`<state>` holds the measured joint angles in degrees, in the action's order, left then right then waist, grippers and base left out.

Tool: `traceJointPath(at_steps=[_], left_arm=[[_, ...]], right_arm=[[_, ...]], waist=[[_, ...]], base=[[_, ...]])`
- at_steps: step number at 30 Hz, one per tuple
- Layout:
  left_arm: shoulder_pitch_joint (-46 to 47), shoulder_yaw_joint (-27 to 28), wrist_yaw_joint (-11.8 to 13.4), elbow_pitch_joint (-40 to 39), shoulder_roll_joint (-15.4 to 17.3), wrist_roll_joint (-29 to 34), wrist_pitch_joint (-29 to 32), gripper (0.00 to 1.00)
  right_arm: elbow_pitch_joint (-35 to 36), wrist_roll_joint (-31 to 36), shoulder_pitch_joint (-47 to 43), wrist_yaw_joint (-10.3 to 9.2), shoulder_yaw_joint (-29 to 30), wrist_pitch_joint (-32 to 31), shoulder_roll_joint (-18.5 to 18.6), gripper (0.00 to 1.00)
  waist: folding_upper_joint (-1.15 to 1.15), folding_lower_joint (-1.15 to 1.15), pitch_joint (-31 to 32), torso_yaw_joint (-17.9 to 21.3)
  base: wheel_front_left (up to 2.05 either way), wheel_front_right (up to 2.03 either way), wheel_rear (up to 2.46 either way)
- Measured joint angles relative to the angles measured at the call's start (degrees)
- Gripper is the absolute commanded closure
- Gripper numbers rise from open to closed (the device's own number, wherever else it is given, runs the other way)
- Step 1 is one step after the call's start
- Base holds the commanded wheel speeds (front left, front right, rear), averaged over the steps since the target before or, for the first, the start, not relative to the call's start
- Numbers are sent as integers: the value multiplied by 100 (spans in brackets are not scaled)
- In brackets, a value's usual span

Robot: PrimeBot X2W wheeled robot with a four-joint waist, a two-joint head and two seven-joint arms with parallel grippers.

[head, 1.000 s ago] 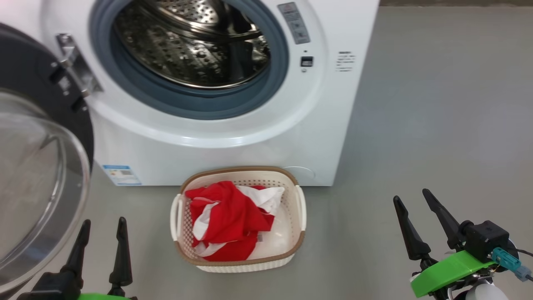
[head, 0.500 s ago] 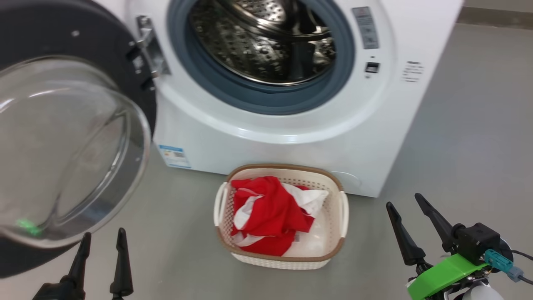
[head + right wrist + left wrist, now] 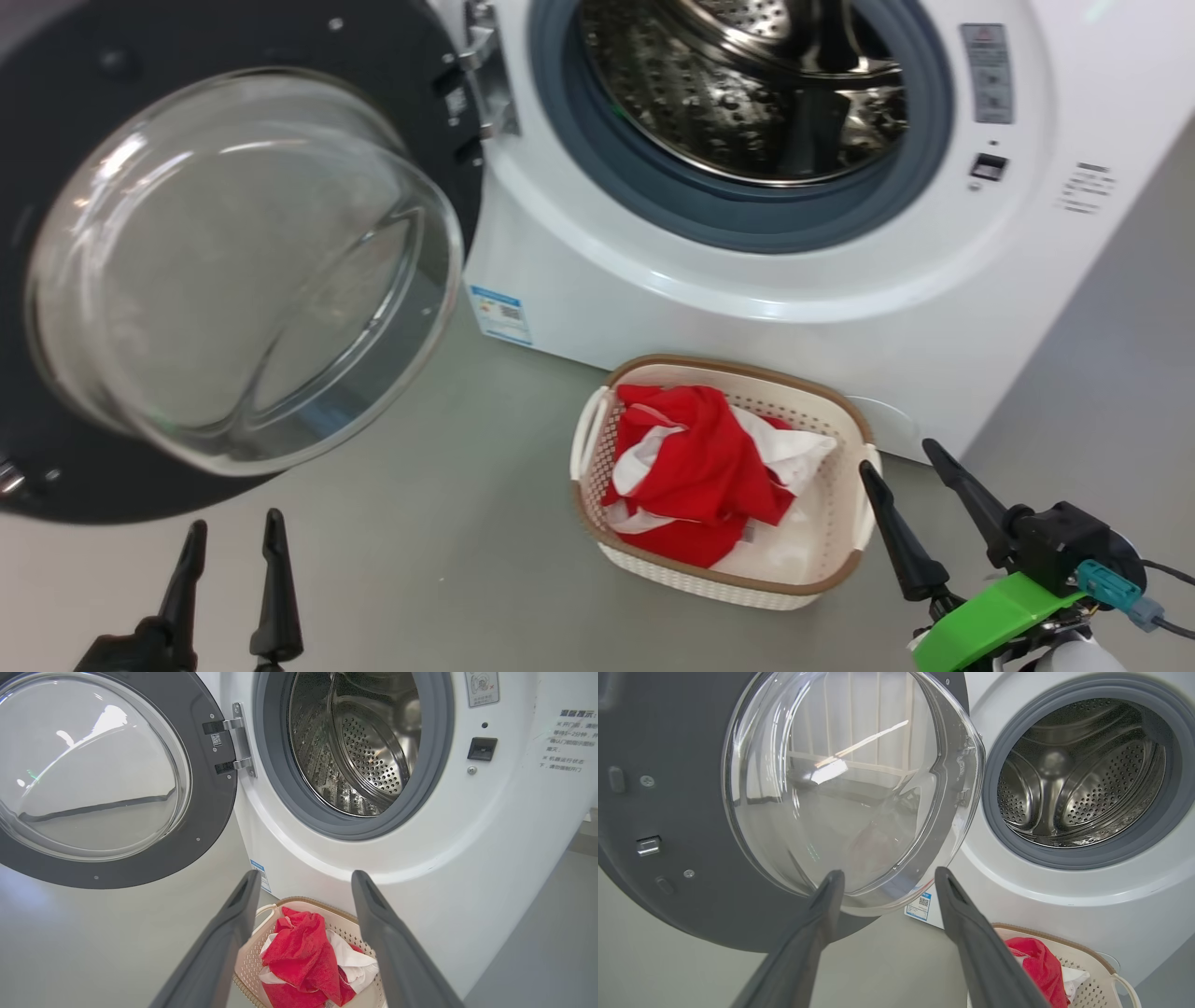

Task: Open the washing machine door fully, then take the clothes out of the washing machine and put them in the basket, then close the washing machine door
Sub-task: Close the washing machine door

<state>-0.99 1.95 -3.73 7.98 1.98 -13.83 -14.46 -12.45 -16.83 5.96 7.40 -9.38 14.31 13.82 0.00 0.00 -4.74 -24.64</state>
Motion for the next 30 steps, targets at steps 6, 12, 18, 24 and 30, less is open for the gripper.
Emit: traceJointPath(at_steps=[6, 12, 18, 24, 30], left_arm=[[-114, -65, 79, -25, -1, -53, 0, 0], [-143, -69, 162, -62, 0, -138, 0, 0], [-229, -82, 203, -123, 0, -191, 0, 0], [-238, -78, 245, -182, 0, -193, 0, 0], [-238, -96, 245, -210, 0, -202, 0, 0]], right_arm=[[-47, -1, 40, 0, -164, 0, 13, 0], [-94, -46, 299, 0, -370, 0, 9, 0], [-149, -59, 380, 0, -492, 0, 1, 0], [-168, -62, 380, 0, -511, 0, 1, 0], [-174, -98, 379, 0, -506, 0, 11, 0]], waist=[[0, 0, -25, -346], [0, 0, -32, -569], [0, 0, -47, -598], [0, 0, -36, -594], [0, 0, -49, -590]], base=[[0, 0, 0], [0, 0, 0], [0, 0, 0], [0, 0, 0], [0, 0, 0]])
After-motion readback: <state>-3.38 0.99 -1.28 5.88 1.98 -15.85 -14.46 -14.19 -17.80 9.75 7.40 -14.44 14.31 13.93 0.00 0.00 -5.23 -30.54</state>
